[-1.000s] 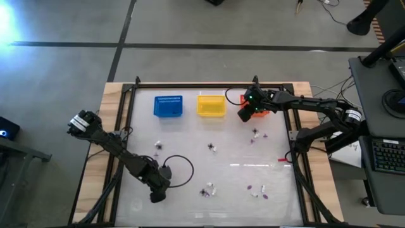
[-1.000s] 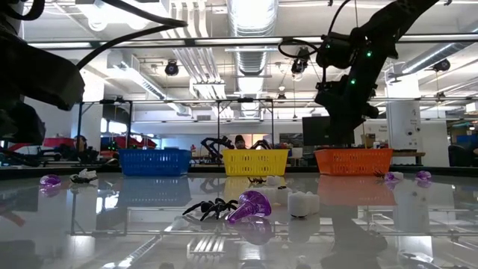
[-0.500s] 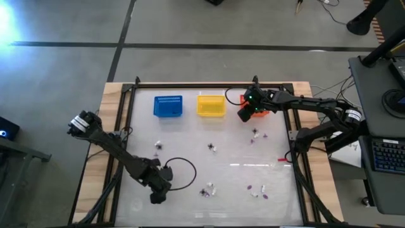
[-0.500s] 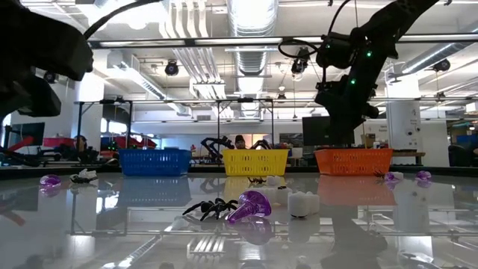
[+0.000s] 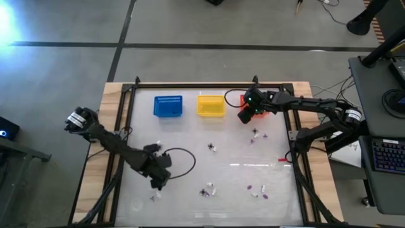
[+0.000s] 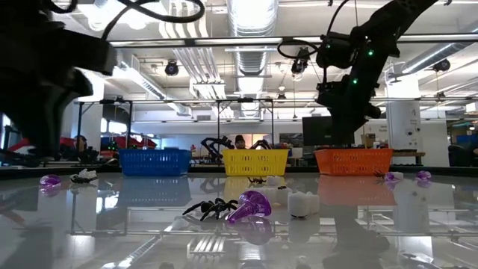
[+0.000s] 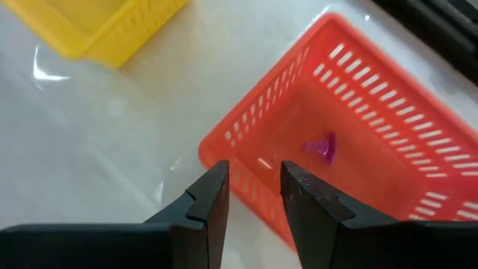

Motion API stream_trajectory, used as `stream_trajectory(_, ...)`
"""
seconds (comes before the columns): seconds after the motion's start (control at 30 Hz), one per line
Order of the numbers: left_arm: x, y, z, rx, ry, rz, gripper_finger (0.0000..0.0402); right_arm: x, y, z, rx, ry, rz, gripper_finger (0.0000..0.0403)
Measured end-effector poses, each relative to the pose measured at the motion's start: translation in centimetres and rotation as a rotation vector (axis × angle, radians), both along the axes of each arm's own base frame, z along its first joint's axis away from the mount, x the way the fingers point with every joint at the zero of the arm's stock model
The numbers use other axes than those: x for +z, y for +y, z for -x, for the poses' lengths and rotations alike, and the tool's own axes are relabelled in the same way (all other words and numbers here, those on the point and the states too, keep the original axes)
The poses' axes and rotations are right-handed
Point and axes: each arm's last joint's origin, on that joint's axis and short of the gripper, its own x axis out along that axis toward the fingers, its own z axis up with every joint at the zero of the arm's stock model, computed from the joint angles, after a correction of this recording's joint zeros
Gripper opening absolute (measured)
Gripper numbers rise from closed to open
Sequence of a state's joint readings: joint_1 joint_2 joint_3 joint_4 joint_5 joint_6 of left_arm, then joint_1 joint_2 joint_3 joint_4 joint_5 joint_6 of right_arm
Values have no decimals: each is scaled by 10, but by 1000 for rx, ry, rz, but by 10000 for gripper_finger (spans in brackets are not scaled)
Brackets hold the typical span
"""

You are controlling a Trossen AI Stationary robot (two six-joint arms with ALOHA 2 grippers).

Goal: Sort Halloween decoration
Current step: Put the black spider toy into the blue basket

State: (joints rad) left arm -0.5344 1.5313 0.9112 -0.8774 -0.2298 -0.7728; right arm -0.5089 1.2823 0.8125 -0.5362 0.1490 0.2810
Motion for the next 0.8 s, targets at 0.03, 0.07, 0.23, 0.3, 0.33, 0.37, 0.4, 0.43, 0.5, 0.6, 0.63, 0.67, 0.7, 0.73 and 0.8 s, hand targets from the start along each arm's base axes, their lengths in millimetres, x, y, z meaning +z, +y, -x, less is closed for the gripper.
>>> stream_trajectory(0.03,2,5,-1,-7,-8,-16,0,0,2,0,2,2,-4,114)
stream_trajectory(0.07,3,9,-2,-8,-15,-26,0,-1,4,-1,6,7,-9,114)
stream_trajectory(0.23,13,33,-5,-11,-49,-69,0,-5,14,-4,47,20,-15,114)
stream_trajectory(0.3,17,44,-4,-8,-62,-88,0,-5,18,-6,65,20,-15,114)
stream_trajectory(0.33,18,49,-4,-7,-69,-100,0,-5,20,-7,74,20,-15,114)
stream_trajectory(0.37,20,55,-3,-2,-75,-109,0,-5,22,-8,79,18,-17,114)
stream_trajectory(0.4,21,60,-1,5,-81,-120,0,-5,24,-9,85,16,-17,114)
stream_trajectory(0.43,23,66,0,13,-90,-130,0,-5,26,-9,89,15,-19,114)
stream_trajectory(0.5,26,77,3,33,-106,-146,0,-5,31,-11,95,9,-25,114)
stream_trajectory(0.6,32,91,6,48,-132,-168,0,-5,38,-14,111,4,-31,114)
stream_trajectory(0.63,35,95,7,49,-146,-178,0,-5,41,-15,122,4,-31,114)
stream_trajectory(0.67,37,99,7,49,-153,-189,0,-5,44,-16,135,4,-31,114)
stream_trajectory(0.7,39,103,8,49,-158,-200,0,-5,47,-18,149,5,-31,114)
stream_trajectory(0.73,42,107,9,51,-167,-212,0,-5,50,-19,162,5,-31,114)
stream_trajectory(0.8,46,116,9,56,-187,-242,0,-5,57,-21,190,6,-33,114)
